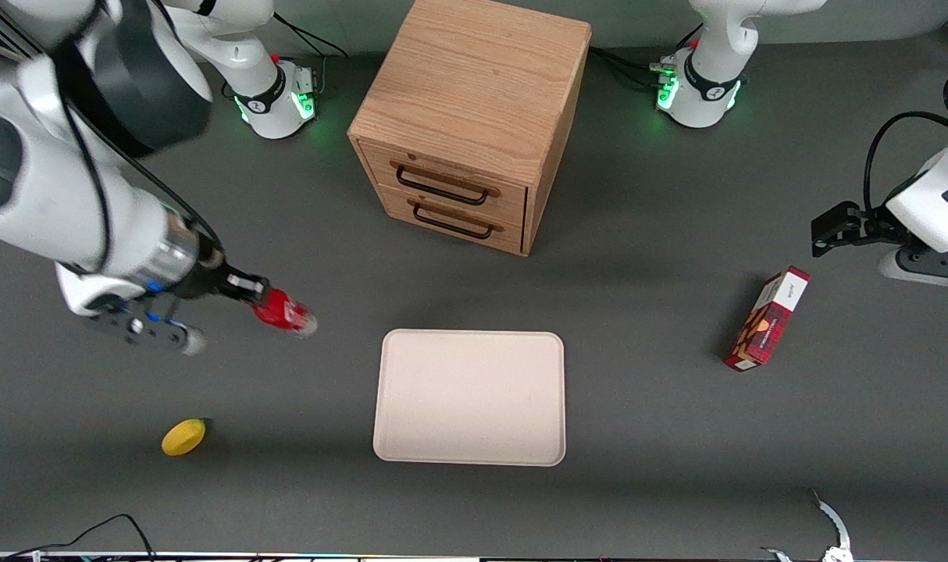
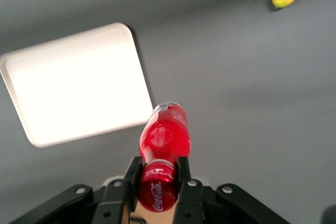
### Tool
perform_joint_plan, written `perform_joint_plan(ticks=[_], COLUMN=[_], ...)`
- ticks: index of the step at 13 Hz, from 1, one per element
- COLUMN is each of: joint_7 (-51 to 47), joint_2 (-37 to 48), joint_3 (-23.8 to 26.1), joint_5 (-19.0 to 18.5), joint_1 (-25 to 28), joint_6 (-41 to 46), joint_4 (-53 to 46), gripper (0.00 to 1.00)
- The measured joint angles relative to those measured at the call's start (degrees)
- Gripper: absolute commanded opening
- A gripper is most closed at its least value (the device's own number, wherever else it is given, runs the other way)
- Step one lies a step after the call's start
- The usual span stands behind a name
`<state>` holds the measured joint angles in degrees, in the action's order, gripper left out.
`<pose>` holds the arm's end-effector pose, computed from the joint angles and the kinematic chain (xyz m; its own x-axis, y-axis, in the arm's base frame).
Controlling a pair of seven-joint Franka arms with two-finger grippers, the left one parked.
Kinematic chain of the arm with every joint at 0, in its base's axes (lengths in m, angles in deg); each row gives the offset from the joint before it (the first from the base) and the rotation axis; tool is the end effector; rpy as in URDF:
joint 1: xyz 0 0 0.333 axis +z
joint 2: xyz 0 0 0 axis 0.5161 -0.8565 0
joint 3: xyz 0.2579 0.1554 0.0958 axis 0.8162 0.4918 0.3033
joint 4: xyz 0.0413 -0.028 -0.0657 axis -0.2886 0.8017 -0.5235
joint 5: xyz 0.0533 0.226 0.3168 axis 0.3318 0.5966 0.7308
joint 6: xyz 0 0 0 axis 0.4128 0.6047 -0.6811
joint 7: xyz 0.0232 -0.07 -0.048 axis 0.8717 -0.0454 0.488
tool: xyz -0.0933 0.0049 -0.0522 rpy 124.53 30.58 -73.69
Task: Place coke bottle on tray
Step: 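Lift the bottle and carry it over the white tray's edge, then lower the bottle onto the tray and open the right gripper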
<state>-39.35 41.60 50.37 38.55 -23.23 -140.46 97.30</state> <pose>0.6606 0.2290 0.5473 0.9397 -0.3395 -0.0407 -0.3412 -0.9390 -0.0433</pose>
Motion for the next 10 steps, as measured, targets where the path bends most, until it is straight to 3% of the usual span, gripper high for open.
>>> perform_joint_plan(ticks=[5,8,10], joint_7=[-14.0,-18.8,-20.0], joint_2=[-12.3,-17.1,-19.3], joint_3=[0.0,0.0,0.0], joint_5=[-2.1,-6.4,-6.9], joint_1=[2.9,4.4,4.8], joint_6=[-16.5,-21.7,-23.5], joint_4=[-3.0,-3.2,-3.6], gripper=[0.0,0.0,0.0])
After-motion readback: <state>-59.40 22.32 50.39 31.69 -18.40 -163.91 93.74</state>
